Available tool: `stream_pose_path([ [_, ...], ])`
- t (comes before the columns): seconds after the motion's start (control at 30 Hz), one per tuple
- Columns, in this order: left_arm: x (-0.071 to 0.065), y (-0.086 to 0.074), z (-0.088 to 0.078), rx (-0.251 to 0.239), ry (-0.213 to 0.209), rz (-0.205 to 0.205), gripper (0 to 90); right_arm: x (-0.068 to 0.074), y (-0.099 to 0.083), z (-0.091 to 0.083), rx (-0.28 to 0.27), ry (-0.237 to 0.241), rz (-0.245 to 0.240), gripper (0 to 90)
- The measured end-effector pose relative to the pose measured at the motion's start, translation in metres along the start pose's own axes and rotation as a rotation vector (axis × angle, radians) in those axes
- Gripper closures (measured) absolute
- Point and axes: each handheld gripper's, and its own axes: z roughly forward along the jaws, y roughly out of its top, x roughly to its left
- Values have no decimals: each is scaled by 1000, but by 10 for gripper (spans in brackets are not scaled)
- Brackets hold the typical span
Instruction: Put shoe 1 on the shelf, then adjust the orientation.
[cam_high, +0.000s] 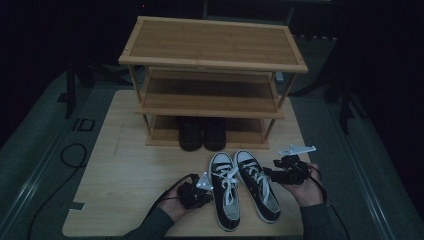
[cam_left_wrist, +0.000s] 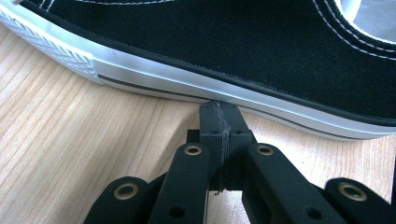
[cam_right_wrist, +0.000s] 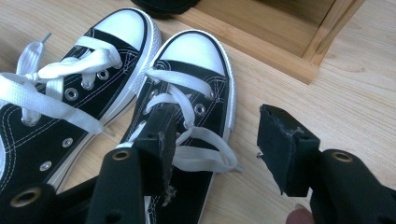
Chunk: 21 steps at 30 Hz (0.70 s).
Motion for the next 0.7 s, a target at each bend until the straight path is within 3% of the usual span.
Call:
stream_pose_path([
  [0.43,-4,3,1,6,7,9,900,-1,1,-3,-6,-15,-8,430],
  [0.7,-15,12,10,9,-7,46,900,-2,-1,-4,-6,-20,-11,425],
])
